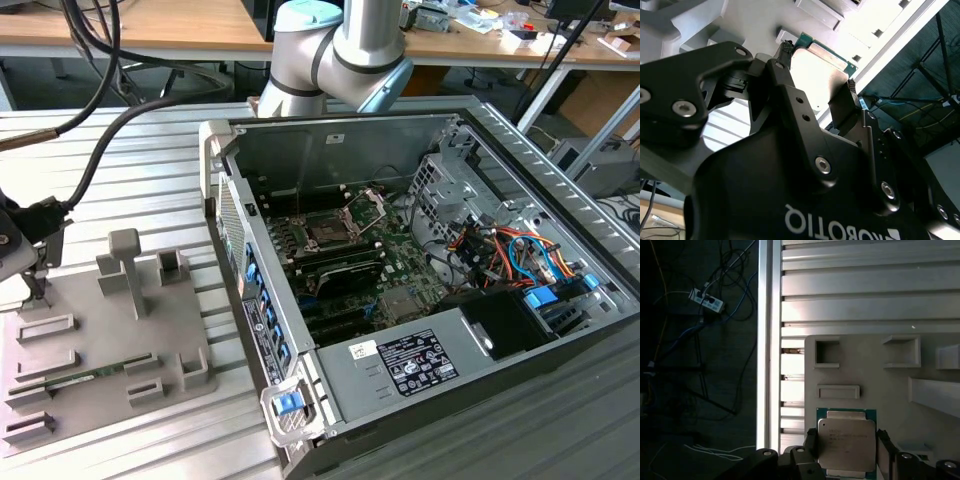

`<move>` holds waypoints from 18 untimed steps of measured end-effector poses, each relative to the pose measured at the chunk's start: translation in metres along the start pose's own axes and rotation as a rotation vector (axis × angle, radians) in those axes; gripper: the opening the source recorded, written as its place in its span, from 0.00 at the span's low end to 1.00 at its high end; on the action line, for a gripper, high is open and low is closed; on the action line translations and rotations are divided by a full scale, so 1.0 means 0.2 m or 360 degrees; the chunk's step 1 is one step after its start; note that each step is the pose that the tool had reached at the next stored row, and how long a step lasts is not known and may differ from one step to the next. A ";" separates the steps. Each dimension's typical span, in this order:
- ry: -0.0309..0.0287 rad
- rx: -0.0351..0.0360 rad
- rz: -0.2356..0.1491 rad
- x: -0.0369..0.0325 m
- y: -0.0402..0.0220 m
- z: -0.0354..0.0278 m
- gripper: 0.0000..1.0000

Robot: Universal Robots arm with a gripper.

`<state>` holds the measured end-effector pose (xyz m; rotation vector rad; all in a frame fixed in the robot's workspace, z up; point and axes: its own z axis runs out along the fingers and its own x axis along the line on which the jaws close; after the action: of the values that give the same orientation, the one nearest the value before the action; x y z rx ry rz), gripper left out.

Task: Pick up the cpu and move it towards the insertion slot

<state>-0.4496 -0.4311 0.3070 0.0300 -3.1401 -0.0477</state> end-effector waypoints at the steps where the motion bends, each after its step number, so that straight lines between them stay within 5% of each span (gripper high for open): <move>1: -0.00001 0.0000 0.0000 0.000 0.000 -0.002 0.55; 18: -0.00002 0.0000 0.0000 0.000 0.002 -0.054 0.55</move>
<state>-0.4496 -0.4311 0.3178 0.0300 -3.1403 -0.0478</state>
